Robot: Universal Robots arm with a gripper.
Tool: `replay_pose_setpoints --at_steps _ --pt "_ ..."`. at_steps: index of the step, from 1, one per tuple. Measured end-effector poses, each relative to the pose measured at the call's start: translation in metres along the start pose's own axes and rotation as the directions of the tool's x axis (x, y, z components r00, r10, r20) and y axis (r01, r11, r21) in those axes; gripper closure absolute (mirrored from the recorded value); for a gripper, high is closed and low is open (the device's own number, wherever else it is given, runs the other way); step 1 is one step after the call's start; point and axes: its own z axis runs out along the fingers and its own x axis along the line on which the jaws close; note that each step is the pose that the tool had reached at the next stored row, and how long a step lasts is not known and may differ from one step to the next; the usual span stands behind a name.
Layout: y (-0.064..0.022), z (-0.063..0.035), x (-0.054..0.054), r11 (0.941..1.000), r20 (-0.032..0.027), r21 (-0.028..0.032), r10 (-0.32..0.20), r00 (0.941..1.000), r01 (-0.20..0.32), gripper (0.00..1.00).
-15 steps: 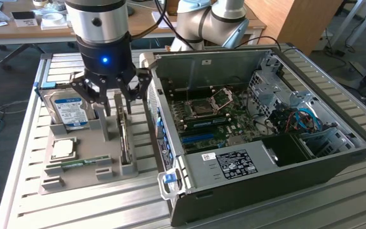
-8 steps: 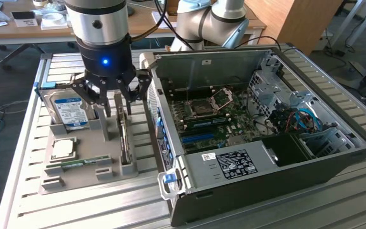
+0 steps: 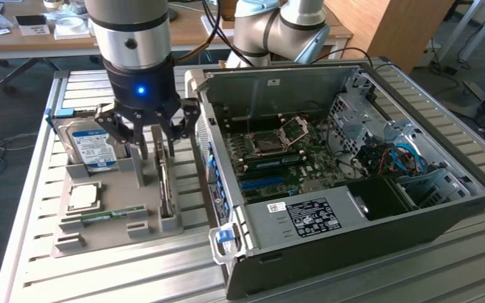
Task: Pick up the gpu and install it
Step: 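Pick up the gpu and move the gpu toward the slot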
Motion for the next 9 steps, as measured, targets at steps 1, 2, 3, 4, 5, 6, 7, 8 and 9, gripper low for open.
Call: replay_pose_setpoints --at_steps 1,2,3,4,5,6,7,8,9 --pt "-0.0001 0.0018 0.0001 1.0000 -0.0001 0.0001 0.000 1.0000 0.000 0.53" --pt "-0.0002 0.0036 0.0001 1.0000 0.0000 0.0000 0.000 1.0000 0.000 0.53" --pt "-0.0003 0.0053 0.0001 1.0000 -0.0001 0.0001 0.000 1.0000 0.000 0.53" --pt "-0.0004 0.0069 0.0002 1.0000 0.0000 0.0001 0.000 1.0000 0.000 0.53" --pt "-0.0004 0.0081 0.0002 1.0000 0.0000 0.0001 0.000 1.0000 0.000 0.53" --pt "-0.0005 0.0093 0.0002 1.0000 0.0000 0.0001 0.000 1.0000 0.000 0.53" --pt "-0.0006 0.0105 0.0002 1.0000 0.0000 0.0001 0.000 1.0000 0.000 0.53" --pt "-0.0006 0.0113 0.0002 1.0000 0.0000 0.0001 0.000 1.0000 0.000 0.53" --pt "-0.0006 0.0116 0.0003 1.0000 -0.0001 0.0002 0.000 1.0000 0.000 0.53"
